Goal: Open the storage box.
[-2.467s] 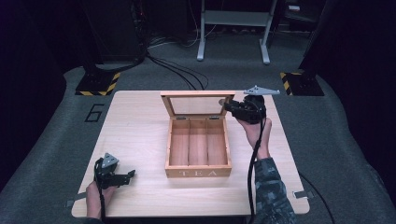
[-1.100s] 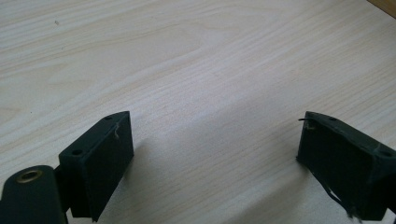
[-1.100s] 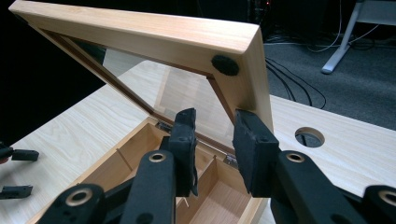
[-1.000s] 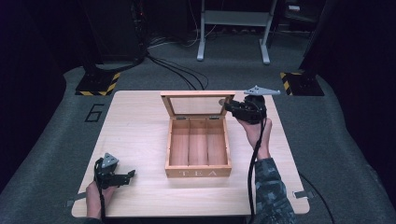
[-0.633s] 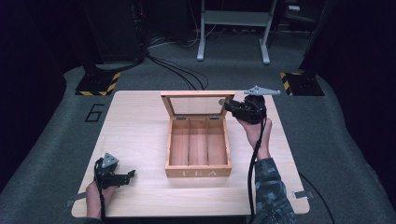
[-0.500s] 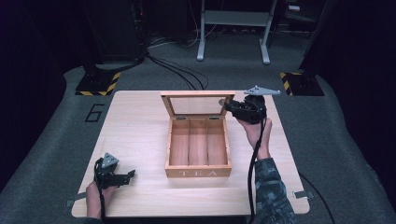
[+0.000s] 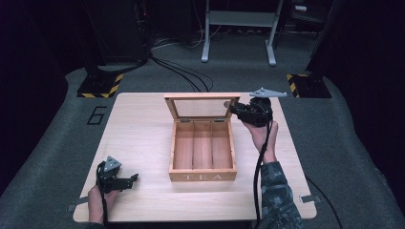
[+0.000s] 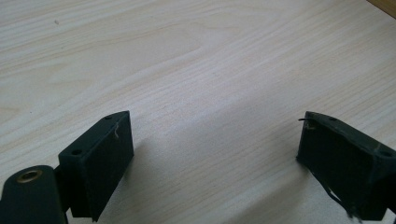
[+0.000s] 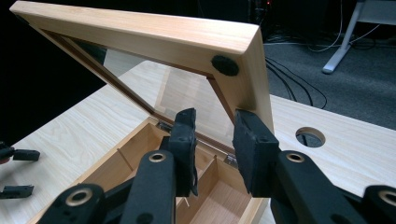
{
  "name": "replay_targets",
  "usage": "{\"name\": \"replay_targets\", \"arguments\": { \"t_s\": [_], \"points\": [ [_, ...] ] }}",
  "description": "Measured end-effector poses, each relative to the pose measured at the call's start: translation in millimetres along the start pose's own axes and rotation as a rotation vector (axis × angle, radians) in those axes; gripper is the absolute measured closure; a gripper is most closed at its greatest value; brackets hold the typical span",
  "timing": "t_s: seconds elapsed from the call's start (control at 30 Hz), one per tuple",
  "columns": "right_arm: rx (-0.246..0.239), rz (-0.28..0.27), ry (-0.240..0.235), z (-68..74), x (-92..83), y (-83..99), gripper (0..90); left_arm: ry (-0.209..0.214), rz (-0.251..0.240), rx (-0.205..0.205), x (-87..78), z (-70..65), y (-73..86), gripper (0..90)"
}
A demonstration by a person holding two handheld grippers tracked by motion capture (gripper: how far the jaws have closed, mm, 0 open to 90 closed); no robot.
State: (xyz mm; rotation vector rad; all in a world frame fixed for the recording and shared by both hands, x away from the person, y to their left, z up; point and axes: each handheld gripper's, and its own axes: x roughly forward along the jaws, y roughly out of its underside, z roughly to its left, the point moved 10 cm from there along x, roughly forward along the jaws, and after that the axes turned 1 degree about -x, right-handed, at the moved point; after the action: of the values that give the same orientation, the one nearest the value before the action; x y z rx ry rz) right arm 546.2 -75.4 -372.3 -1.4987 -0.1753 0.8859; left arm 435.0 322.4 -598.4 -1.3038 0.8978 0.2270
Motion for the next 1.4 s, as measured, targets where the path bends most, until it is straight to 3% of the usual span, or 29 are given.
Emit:
{"name": "replay_targets", "arguments": {
  "t_s": [0.27, 0.57, 0.77, 0.97, 1.0, 1.13, 1.4],
  "points": [
    [0.003, -0.009, -0.009, 4.6, -2.6, 7.7, 69.1, -0.002, -0.004, 0.005, 0.2, 0.5, -0.5, 10.3],
    [0.004, -0.033, -0.029, 17.8, -15.6, 33.8, 69.1, -0.008, -0.012, 0.007, 0.7, 0.6, -1.0, 10.3],
    [0.000, -0.037, -0.047, 29.0, -24.5, 64.1, 69.1, -0.011, -0.018, 0.006, 1.0, 0.6, -1.4, 10.3],
    [-0.006, -0.011, -0.062, 39.3, -27.9, 106.9, 69.1, -0.012, -0.015, 0.007, 0.7, 0.6, -1.2, 10.3],
    [-0.006, -0.011, -0.062, 39.3, -27.9, 106.9, 69.1, -0.012, -0.015, 0.007, 0.7, 0.6, -1.2, 10.3],
    [-0.018, 0.046, -0.064, 43.7, -22.7, 141.1, 69.5, -0.012, -0.015, 0.007, 0.8, 0.7, -1.2, 10.3],
    [-0.029, 0.108, -0.039, 46.7, -15.2, 170.8, 70.3, -0.012, -0.015, 0.008, 0.7, 0.6, -1.2, 10.3]
  ]
}}
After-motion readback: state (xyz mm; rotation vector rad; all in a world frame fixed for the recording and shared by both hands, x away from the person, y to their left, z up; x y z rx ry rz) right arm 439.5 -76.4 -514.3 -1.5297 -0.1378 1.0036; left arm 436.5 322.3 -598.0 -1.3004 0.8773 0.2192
